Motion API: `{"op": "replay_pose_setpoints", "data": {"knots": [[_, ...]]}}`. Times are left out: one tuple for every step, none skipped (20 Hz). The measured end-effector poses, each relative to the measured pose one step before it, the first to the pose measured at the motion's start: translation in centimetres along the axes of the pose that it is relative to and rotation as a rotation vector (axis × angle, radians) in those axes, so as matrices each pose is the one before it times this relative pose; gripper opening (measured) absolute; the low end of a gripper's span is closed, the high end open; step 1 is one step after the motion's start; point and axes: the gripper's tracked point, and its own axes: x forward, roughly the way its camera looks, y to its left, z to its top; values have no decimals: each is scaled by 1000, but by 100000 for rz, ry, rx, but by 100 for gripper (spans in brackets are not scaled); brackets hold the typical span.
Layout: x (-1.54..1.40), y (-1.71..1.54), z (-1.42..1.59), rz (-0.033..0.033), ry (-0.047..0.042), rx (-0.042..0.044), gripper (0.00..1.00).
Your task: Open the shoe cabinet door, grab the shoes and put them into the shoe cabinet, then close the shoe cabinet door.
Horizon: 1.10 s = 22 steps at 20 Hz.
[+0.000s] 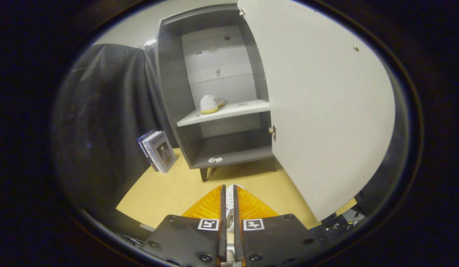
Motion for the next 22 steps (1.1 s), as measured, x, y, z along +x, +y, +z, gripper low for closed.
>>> {"op": "replay_pose_setpoints", "data": {"knots": [[1251, 344, -1191, 194, 2202, 938, 15], [1103, -14, -1245, -531, 2295, 292, 18], [1230, 109, -1365, -25, 2252, 236, 21], [1077, 55, -1195, -93, 2355, -3, 23], [1200, 376, -1224, 1283, 1981, 362, 23], [1051, 66, -1167, 439, 2123, 415, 26], [1170, -98, -1207, -152, 2171, 55, 29], [1172, -221, -1038, -397, 1576, -62, 32], [1045, -122, -970, -368, 1495, 309, 35], [1088, -130, -933, -337, 1823, 664, 35], [1042, -120, -945, -299, 1935, 812, 35], [1028, -51, -1019, -2, 2267, 393, 35], [888, -46, -838, -113, 2322, -281, 35], [838, 17, -692, 188, 1906, -437, 35], [858, 59, -580, 592, 1833, -449, 35], [799, 277, -440, 1071, 1335, 18, 35], [471, 71, 26, 312, -343, -113, 35], [507, 38, 363, 347, -1522, 167, 35], [396, 8, 408, -218, -1593, 66, 35], [416, -23, 206, -116, -911, 176, 35], [476, 57, 2, -222, -518, 124, 35], [497, 13, 150, -368, -723, 29, 35]]}}
